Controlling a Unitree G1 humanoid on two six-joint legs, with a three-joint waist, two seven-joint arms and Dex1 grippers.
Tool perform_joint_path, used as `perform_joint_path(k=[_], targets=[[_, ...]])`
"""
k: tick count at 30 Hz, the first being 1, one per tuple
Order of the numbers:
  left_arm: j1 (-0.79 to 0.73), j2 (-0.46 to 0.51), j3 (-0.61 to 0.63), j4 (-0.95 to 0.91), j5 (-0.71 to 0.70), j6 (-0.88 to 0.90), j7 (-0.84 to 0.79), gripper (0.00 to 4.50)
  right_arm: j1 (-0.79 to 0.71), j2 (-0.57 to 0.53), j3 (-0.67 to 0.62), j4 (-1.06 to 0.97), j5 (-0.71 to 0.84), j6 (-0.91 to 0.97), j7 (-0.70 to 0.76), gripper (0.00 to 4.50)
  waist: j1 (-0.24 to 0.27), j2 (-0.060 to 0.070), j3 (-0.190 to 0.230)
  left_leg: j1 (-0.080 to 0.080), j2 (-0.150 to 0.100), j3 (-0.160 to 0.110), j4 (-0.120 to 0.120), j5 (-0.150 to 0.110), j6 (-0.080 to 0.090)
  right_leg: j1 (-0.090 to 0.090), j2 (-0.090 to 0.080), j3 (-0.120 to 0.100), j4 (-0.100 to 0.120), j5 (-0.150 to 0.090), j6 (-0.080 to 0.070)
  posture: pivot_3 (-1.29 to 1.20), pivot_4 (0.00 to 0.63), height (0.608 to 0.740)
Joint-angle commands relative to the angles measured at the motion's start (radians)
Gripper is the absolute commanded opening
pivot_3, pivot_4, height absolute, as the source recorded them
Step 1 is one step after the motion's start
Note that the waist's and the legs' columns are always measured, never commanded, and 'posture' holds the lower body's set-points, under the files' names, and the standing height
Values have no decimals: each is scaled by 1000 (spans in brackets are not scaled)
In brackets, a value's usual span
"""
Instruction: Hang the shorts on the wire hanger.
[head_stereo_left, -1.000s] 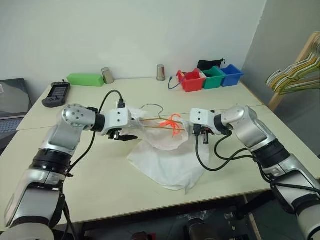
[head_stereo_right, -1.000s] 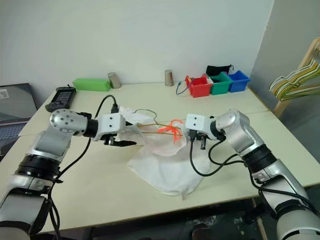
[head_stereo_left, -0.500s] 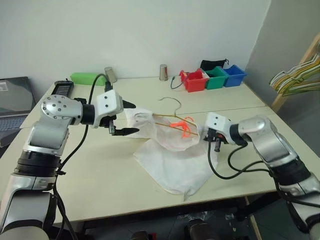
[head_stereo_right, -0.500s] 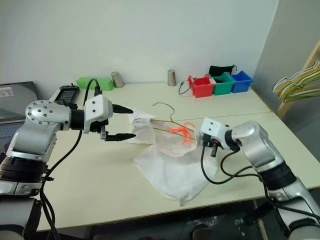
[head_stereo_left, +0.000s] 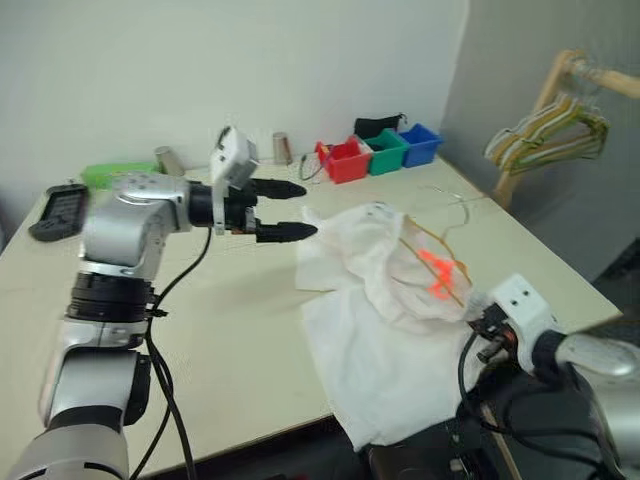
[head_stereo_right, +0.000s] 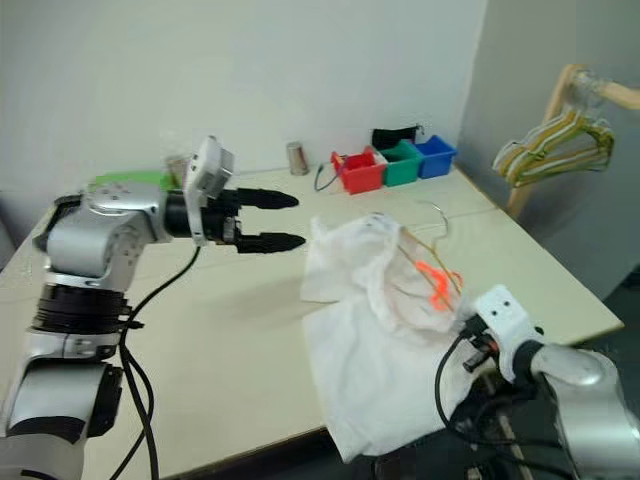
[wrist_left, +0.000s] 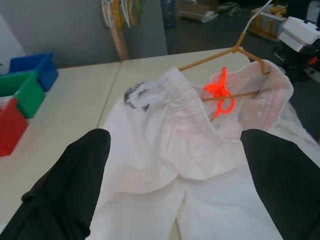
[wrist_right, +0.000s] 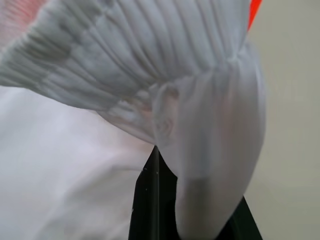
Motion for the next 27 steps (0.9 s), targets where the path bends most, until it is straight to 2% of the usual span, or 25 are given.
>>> perform_joint_path(k=[1,4,8,11,14,17,19,21,23,27], targets=[[-39,-110,-42,2,-8,-43,11,4454,76,-30,-114,-118,-5,81,-46,0,-40,0,0,0,0,-1,0,0,0,0,0,0,-1,0,1,-589,32,740],[-43,-216,-77,-6,-1,-83,35,4454,111,-40,-190,-125,-5,121,-68,0,-102,0,0,-1,0,0,-2,-1,0,0,0,0,-1,-1,2,-625,35,740],[-47,-383,-117,19,31,-190,112,4454,10,14,-309,-120,-52,284,-156,0,-197,0,0,-1,0,0,-2,-4,2,0,-1,0,-1,-2,4,-667,39,740],[-54,-502,-113,52,50,-246,205,4454,-44,51,-382,-82,-73,291,-216,0,-247,0,0,-1,-1,1,-2,-7,5,0,-3,1,-1,-2,4,-693,40,740],[-67,-588,-123,102,91,-306,286,4454,-87,36,-421,-29,-78,291,-255,0,-296,0,0,-1,-1,2,-2,-10,9,1,-4,1,-1,-3,5,-716,35,740],[-91,-699,-134,180,150,-411,411,4454,-191,16,-431,74,-89,291,-315,0,-348,-1,0,1,-1,2,-3,-11,11,6,-4,1,-3,-6,10,-720,29,740],[-117,-751,-121,227,173,-455,482,4454,-242,-2,-443,138,-79,291,-328,0,-368,-1,0,11,-1,2,-4,-15,15,19,-4,0,-10,-7,11,-716,25,740],[-146,-788,-105,268,209,-505,568,4454,-279,-28,-457,203,-62,291,-323,0,-391,-2,1,24,-1,3,-9,-19,10,35,-4,0,-22,-8,13,-709,22,740],[-161,-808,-98,294,224,-538,609,4454,-299,-55,-463,251,-52,291,-324,0,-415,-1,0,30,-2,3,-15,-19,9,43,-5,1,-33,-9,14,-702,19,740],[-181,-840,-104,311,231,-559,651,4454,-375,-146,-482,412,-26,279,-331,0,-438,-1,0,35,-2,8,-16,-21,8,48,-6,4,-35,-11,17,-681,8,740]])
